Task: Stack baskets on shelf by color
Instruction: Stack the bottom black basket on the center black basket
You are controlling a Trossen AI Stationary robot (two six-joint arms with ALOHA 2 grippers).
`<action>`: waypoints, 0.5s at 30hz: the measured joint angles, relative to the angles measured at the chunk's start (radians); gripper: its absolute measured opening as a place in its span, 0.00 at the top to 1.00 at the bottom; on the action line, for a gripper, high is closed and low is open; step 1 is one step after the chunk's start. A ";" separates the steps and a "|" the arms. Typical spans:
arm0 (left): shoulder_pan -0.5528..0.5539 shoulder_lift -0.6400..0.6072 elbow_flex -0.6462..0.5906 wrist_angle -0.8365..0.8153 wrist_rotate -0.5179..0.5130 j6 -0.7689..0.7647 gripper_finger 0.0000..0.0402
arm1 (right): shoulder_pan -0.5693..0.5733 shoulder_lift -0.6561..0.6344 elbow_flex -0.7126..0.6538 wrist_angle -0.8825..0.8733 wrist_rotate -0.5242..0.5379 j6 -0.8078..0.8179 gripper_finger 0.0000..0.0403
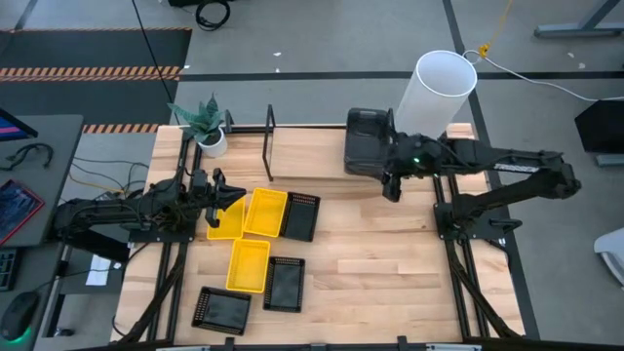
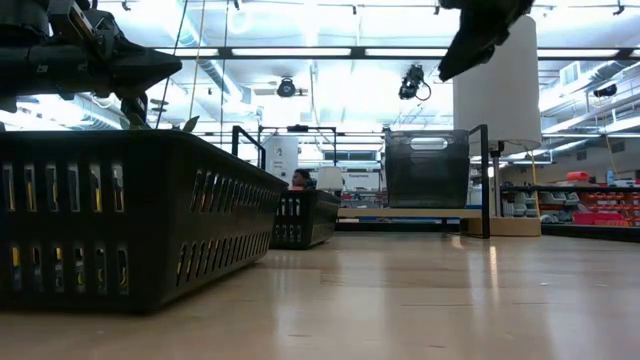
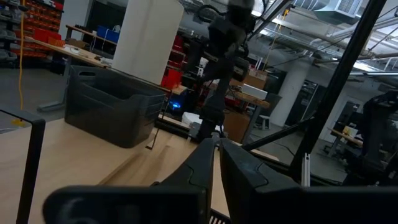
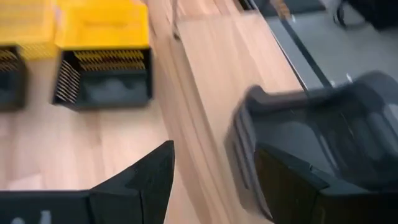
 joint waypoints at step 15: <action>0.000 0.000 0.000 0.000 0.000 0.000 0.92 | 0.130 -0.385 -0.428 0.491 -0.065 -0.111 0.45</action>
